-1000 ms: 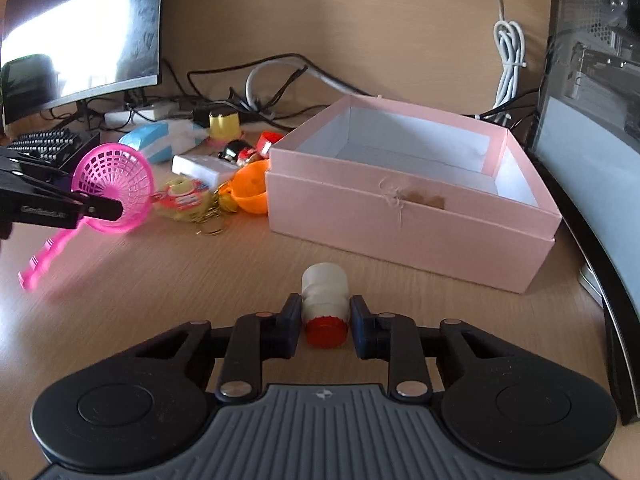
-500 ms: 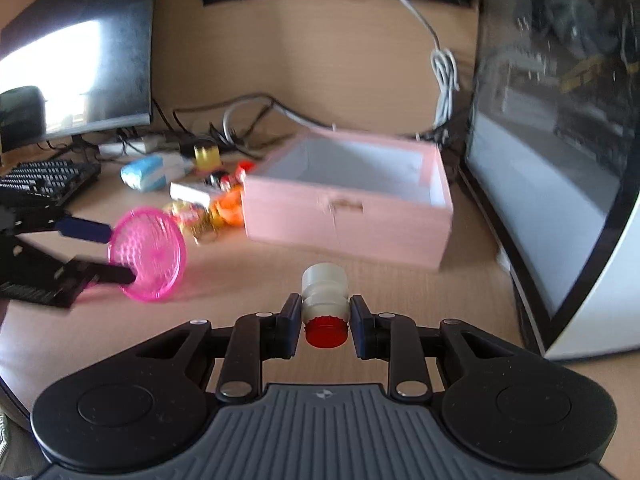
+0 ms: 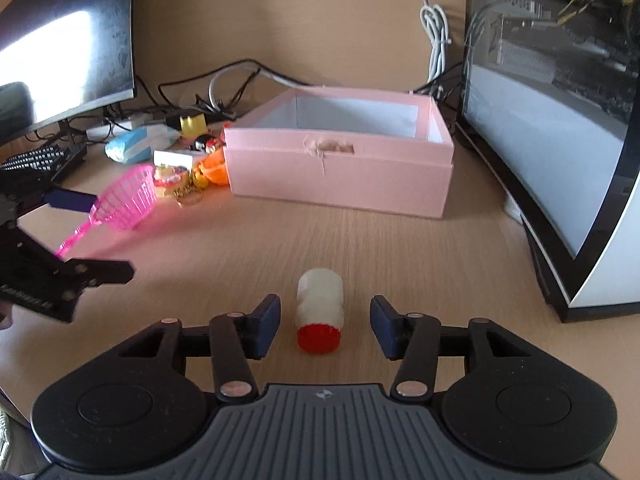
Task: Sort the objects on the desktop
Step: 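Carry the bottle into the pink box with the right tool while the left tool grasps the pink strainer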
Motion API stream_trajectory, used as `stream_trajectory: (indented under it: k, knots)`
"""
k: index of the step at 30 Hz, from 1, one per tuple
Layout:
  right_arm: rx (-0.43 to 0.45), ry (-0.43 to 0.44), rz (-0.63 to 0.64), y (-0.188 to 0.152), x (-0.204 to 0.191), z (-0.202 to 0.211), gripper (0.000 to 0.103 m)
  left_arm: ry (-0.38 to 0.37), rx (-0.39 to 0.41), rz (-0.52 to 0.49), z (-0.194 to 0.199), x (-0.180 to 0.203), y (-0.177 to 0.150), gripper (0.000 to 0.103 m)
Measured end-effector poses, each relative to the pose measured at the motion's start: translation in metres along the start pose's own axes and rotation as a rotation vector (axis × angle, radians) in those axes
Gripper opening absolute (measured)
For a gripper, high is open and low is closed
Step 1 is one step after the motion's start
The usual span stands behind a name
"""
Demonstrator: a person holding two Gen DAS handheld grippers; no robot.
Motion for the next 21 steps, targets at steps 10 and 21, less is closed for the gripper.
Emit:
stream_trajectory:
  k: [10,21]
  knots:
    - [0.001,-0.004,0.042,-0.002,-0.001,0.013,0.025,-0.025,-0.031,0.111,-0.002,-0.013,0.012,0.026]
    - [0.014,-0.014,0.034,-0.008,0.000,0.023,0.025,-0.172,0.067,0.087,0.037,-0.016,-0.006,0.075]
Point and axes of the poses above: each gripper's, at about its wrist camera, not at the fingertips, and z roughly against the way its jaws point, x to its right, y to its top, the point moved 1 cm from there along -z, roughly the way its jaws point, and after that the axes turned 10 degrees about -x, right-handed, at the moved point
